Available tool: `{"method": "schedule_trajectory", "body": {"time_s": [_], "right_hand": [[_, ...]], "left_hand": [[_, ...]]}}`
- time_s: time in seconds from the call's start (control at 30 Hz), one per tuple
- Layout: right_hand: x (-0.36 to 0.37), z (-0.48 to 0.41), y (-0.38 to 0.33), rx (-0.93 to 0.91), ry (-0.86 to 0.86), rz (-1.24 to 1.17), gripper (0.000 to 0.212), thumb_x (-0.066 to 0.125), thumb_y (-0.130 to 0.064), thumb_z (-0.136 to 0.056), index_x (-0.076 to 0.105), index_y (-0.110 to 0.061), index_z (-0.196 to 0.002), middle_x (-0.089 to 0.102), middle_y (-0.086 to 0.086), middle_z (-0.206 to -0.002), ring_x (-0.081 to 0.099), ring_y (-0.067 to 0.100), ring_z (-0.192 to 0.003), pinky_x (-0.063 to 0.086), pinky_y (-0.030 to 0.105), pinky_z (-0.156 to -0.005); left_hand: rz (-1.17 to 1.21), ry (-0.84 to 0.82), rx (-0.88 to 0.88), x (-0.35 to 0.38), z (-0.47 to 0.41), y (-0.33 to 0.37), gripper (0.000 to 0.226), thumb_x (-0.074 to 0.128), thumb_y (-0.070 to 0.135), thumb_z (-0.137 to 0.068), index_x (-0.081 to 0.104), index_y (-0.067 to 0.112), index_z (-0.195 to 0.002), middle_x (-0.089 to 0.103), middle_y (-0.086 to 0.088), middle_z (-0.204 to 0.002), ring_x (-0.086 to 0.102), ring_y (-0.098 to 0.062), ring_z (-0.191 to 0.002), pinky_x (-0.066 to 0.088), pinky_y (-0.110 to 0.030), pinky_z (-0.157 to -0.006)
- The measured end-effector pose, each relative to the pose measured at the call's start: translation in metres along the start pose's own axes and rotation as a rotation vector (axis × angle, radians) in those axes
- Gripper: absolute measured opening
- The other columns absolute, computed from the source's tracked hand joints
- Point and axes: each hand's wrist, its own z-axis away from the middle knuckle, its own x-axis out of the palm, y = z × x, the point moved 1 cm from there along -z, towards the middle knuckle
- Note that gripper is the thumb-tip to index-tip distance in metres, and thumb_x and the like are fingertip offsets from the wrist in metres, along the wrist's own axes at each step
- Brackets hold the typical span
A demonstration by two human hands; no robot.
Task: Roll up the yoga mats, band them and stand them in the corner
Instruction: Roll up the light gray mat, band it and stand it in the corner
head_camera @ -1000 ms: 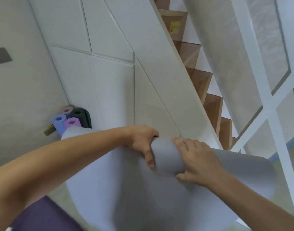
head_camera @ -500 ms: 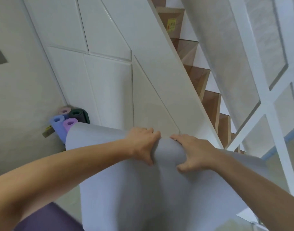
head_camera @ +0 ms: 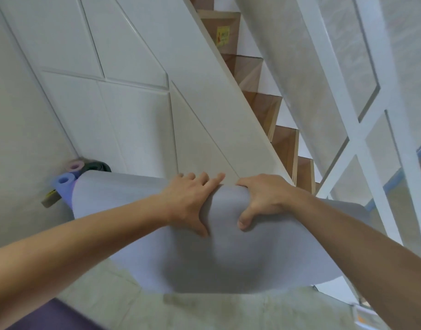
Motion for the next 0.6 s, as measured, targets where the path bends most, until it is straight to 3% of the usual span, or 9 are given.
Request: {"method": "schedule_trajectory", "body": {"time_s": [0.1,0.17,0.23,0.33,0.37,0.47,0.6], "right_hand": [[0.008,0.002,-0.003,-0.03,0.001,0.051,0.089,0.079,-0.067,-0.055,0.042,-0.043,-0.132,0.06,-0.013,-0.117,0.058,0.015,-0.104,0.048,0.037,-0.089],[0.025,0.002,-0.004,-0.058,0.09,0.261,0.117,0.076,-0.073,-0.057,0.018,-0.036,-0.151,0.049,-0.004,-0.134,0.052,0.023,-0.12,0.044,0.043,-0.097],[0.042,0.005,-0.005,-0.083,0.254,0.491,0.133,0.074,-0.077,-0.054,0.005,-0.025,-0.156,0.042,0.007,-0.143,0.048,0.032,-0.125,0.039,0.05,-0.103],[0.055,0.003,-0.004,-0.19,0.548,0.541,0.122,0.078,-0.068,-0.048,0.027,-0.018,-0.147,0.06,0.016,-0.12,0.061,0.036,-0.098,0.052,0.048,-0.081],[0.052,0.001,-0.005,-0.203,0.554,0.491,0.113,0.077,-0.065,-0.049,0.035,-0.019,-0.144,0.062,0.013,-0.113,0.062,0.035,-0.093,0.053,0.044,-0.074],[0.028,-0.005,-0.008,-0.113,0.331,0.337,0.089,0.071,-0.062,-0.056,0.044,-0.033,-0.136,0.062,-0.003,-0.114,0.061,0.024,-0.101,0.049,0.035,-0.075],[0.007,-0.012,-0.002,-0.009,0.145,0.043,0.081,0.08,-0.062,-0.046,0.05,-0.043,-0.119,0.064,-0.017,-0.099,0.06,0.009,-0.089,0.049,0.031,-0.076]], "left_hand": [[0.034,0.032,-0.005,0.005,-0.005,-0.005,0.113,0.075,0.074,-0.056,0.024,0.028,-0.147,0.053,0.002,-0.124,0.059,-0.025,-0.108,0.05,-0.037,-0.083],[0.115,0.01,-0.028,0.0,-0.011,-0.012,0.1,0.077,0.071,-0.056,0.035,0.031,-0.137,0.059,0.006,-0.121,0.062,-0.023,-0.106,0.049,-0.034,-0.08],[0.258,-0.1,-0.068,-0.01,-0.016,-0.02,0.1,0.083,0.069,-0.051,0.038,0.035,-0.134,0.063,0.01,-0.115,0.062,-0.02,-0.099,0.047,-0.032,-0.083],[0.445,-0.227,-0.082,-0.024,-0.02,-0.031,0.101,0.09,0.061,-0.045,0.04,0.04,-0.13,0.06,0.014,-0.107,0.059,-0.017,-0.098,0.049,-0.034,-0.09],[0.468,-0.253,-0.076,-0.026,-0.02,-0.032,0.1,0.091,0.058,-0.046,0.04,0.04,-0.131,0.059,0.014,-0.109,0.059,-0.018,-0.1,0.05,-0.035,-0.092],[0.381,-0.28,-0.031,-0.025,-0.017,-0.029,0.11,0.088,0.06,-0.054,0.029,0.038,-0.144,0.055,0.01,-0.124,0.057,-0.021,-0.114,0.046,-0.037,-0.095],[-0.052,-0.07,0.022,-0.014,-0.005,-0.022,0.141,0.083,0.068,-0.051,-0.003,0.028,-0.156,0.044,-0.003,-0.135,0.053,-0.028,-0.116,0.045,-0.043,-0.095]]}}
